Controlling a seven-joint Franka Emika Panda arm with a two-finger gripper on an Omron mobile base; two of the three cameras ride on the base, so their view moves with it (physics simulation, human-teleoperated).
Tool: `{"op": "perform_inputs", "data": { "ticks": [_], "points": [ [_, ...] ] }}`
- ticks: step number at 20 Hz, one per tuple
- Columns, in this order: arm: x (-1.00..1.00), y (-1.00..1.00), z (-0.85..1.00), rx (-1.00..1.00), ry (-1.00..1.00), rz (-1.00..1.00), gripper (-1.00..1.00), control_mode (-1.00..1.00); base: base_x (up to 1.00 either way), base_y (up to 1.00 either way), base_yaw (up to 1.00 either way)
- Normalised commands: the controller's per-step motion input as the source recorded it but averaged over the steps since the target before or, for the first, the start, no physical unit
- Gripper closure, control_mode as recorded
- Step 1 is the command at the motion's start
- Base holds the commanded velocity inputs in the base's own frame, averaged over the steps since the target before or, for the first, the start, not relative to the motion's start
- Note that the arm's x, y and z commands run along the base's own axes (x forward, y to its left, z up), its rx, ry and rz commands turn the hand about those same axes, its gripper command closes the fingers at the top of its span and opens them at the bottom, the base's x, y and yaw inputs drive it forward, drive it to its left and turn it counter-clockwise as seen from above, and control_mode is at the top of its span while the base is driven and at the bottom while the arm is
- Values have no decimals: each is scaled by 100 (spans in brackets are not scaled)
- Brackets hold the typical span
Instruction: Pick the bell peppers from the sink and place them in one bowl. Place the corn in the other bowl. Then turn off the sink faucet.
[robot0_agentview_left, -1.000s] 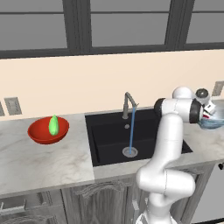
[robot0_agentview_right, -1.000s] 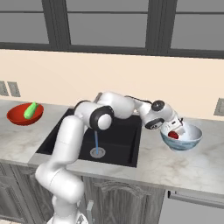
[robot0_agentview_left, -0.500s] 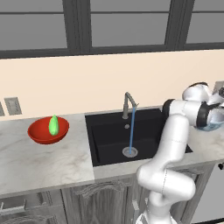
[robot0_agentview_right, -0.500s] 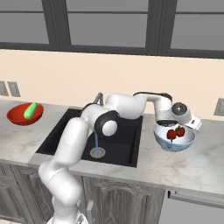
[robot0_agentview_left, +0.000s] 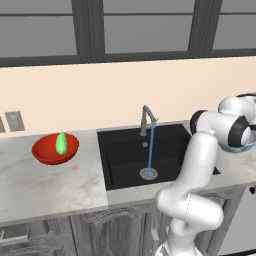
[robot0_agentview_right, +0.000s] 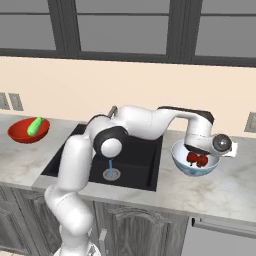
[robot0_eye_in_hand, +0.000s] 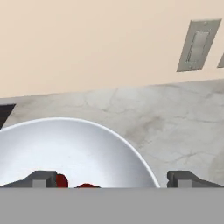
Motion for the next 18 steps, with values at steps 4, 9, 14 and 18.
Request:
{"op": "perform_inputs", "data": {
  "ticks": [4, 9, 14, 18],
  "points": [
    [-4, 61, 93, -9, 8, 20, -100, -100, 0, 0, 0],
    [-13, 67, 62, -5, 4, 17, -100, -100, 0, 0, 0],
    [-15, 82, 20, -2, 0, 16, -100, -100, 0, 0, 0],
    [-1, 76, 6, 0, -3, 17, -100, -100, 0, 0, 0]
  ]
}}
